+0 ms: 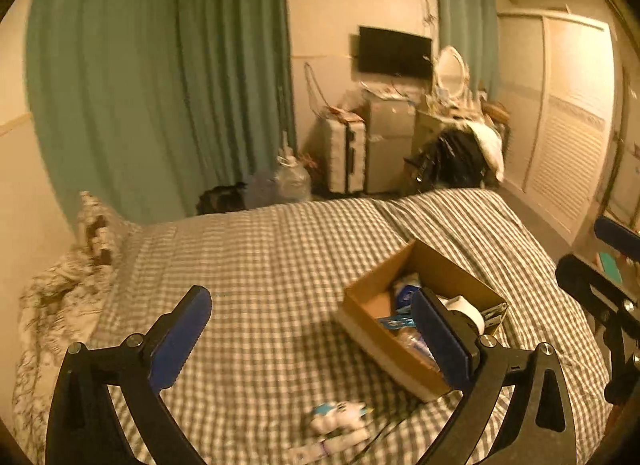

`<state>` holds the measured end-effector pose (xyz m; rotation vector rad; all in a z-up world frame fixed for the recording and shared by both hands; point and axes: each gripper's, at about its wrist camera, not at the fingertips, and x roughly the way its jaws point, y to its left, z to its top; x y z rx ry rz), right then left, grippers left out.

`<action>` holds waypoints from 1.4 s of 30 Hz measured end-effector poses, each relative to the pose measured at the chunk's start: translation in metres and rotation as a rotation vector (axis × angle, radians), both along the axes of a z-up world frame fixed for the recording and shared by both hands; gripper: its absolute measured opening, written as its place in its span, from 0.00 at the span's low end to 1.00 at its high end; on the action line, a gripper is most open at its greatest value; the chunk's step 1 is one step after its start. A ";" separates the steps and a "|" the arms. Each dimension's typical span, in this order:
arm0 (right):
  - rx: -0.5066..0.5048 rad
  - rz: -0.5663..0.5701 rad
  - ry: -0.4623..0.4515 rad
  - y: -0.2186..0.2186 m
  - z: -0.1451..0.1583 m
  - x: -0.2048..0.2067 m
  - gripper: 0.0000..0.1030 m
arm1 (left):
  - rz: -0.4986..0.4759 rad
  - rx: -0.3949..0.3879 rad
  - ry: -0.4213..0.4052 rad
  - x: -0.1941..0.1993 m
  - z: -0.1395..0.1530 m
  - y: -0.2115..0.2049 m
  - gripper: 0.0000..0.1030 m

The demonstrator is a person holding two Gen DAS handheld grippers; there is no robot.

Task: Organize objects
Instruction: 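Move both tools back to the toothpaste tube and bear toy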

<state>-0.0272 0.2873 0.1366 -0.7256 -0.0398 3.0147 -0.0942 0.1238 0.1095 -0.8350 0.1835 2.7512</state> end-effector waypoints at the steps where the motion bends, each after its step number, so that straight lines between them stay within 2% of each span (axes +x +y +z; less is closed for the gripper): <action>1: 0.004 0.013 0.004 -0.008 0.003 0.006 0.92 | 0.014 0.004 0.007 0.006 0.003 -0.009 1.00; 5: 0.028 0.056 0.002 -0.037 0.002 0.024 0.92 | 0.073 0.020 0.018 0.026 0.005 -0.048 1.00; 10: 0.042 0.105 -0.052 -0.069 -0.027 0.033 0.92 | 0.147 0.042 -0.015 0.038 -0.023 -0.089 1.00; 19: 0.034 0.167 -0.261 -0.102 -0.141 0.010 0.92 | 0.256 0.012 -0.131 0.033 -0.116 -0.127 1.00; 23: 0.044 0.154 -0.356 -0.103 -0.187 -0.005 0.92 | 0.256 -0.006 -0.212 0.029 -0.165 -0.123 1.00; 26: 0.055 0.102 -0.443 -0.097 -0.208 -0.014 0.92 | 0.255 0.000 -0.302 0.026 -0.195 -0.115 1.00; 28: 0.048 0.079 -0.470 -0.091 -0.213 -0.018 0.92 | 0.231 -0.013 -0.324 0.028 -0.210 -0.103 1.00; 32: 0.020 0.042 -0.525 -0.081 -0.225 -0.024 0.92 | 0.141 -0.123 -0.349 0.026 -0.232 -0.074 1.00; 37: -0.011 -0.002 -0.587 -0.071 -0.238 -0.033 0.92 | 0.066 -0.178 -0.393 0.019 -0.249 -0.053 0.97; 42: -0.061 -0.037 -0.637 -0.059 -0.250 -0.041 0.92 | -0.053 -0.216 -0.447 0.014 -0.264 -0.030 0.92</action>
